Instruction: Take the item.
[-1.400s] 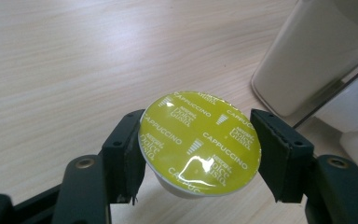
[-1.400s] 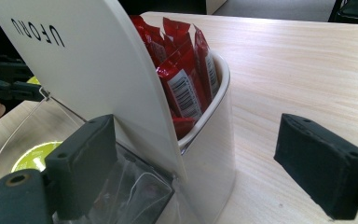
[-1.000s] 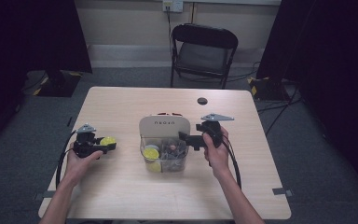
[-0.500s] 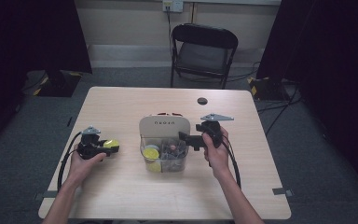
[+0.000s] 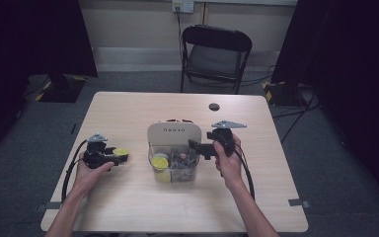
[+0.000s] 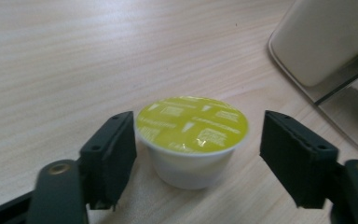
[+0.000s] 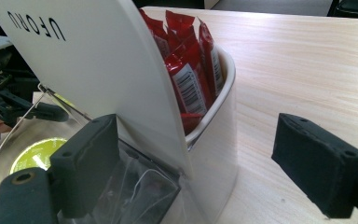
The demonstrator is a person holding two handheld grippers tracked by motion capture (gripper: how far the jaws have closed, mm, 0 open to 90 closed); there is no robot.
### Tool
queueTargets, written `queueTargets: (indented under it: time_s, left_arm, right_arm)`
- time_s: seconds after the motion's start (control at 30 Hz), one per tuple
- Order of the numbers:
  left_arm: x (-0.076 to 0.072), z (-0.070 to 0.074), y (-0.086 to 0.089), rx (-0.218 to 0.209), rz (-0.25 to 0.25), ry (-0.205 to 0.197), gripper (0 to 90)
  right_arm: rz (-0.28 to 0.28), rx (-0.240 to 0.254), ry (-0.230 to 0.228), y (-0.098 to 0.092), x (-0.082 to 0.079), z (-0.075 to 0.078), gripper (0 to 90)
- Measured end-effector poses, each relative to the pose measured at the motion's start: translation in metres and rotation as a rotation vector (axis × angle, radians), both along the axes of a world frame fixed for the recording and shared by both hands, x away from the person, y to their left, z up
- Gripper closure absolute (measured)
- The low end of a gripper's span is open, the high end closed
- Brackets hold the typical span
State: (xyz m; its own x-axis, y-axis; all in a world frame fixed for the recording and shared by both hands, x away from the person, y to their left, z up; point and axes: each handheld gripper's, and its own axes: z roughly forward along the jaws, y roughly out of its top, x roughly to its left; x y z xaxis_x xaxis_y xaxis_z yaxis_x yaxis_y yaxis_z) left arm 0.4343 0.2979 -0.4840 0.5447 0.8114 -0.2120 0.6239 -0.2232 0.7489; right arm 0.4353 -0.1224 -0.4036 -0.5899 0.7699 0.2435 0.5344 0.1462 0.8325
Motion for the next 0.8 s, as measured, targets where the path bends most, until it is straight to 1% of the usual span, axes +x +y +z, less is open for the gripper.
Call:
queueTargets:
  time_s: [0.07,0.2,0.3,0.33,0.4,0.43,0.47,0.53,0.57,0.6,0.67,0.7,0.73,0.77,0.8]
  left_arm:
    - [-0.001,0.002,0.0,-0.01,0.003,-0.004,24.0]
    - [-0.006,0.007,0.001,-0.003,0.008,-0.007,20.6]
    - [-0.009,0.01,0.005,-0.01,0.016,-0.005,21.4]
    - [-0.011,0.012,0.006,-0.01,0.011,-0.002,23.5]
    - [-0.015,0.012,0.006,0.004,0.007,-0.003,24.0]
    - [-0.017,0.013,0.007,0.005,-0.004,0.0,23.9]
    - [-0.02,0.013,0.007,0.001,-0.002,-0.001,24.0]
    - [-0.024,0.013,0.007,0.015,-0.002,-0.006,23.5]
    - [-0.027,0.012,0.007,0.01,0.0,0.001,23.6]
    - [-0.028,0.011,0.006,0.015,-0.01,0.016,23.2]
    - [-0.032,0.009,0.004,0.038,-0.017,0.008,22.3]
    - [-0.036,0.009,0.004,0.042,-0.023,-0.001,22.6]
    - [-0.038,0.008,0.003,0.034,-0.02,-0.003,23.2]
    - [-0.04,0.007,0.003,0.049,-0.036,0.008,24.1]
    - [-0.041,0.006,0.002,0.062,-0.043,0.009,25.3]
  right_arm:
    - [0.002,0.001,-0.002,0.001,0.0,0.0,14.2]
    - [0.002,0.0,0.002,0.0,0.0,0.0,14.2]
    - [0.001,-0.002,0.002,0.0,0.0,0.0,14.4]
    - [0.0,-0.002,0.001,0.0,0.0,0.0,14.3]
    - [0.003,0.0,0.0,0.0,-0.001,0.001,14.3]
    - [0.003,0.0,0.001,0.0,-0.001,0.001,14.3]
    - [0.003,-0.001,0.002,0.0,-0.001,0.001,14.3]
    - [0.002,0.0,0.003,-0.001,-0.001,0.0,14.4]
    - [0.003,0.0,0.003,-0.001,-0.001,0.0,14.4]
    - [0.006,0.002,0.003,-0.001,-0.001,0.0,14.4]
    - [0.012,0.0,0.005,0.0,-0.001,0.0,14.4]
    - [0.016,0.001,0.006,0.001,-0.001,0.0,14.4]
    - [0.021,0.003,0.009,0.001,-0.001,0.001,14.2]
    - [0.023,0.003,0.008,0.001,-0.001,0.001,14.2]
    - [0.019,0.004,0.008,0.001,-0.002,0.001,14.2]
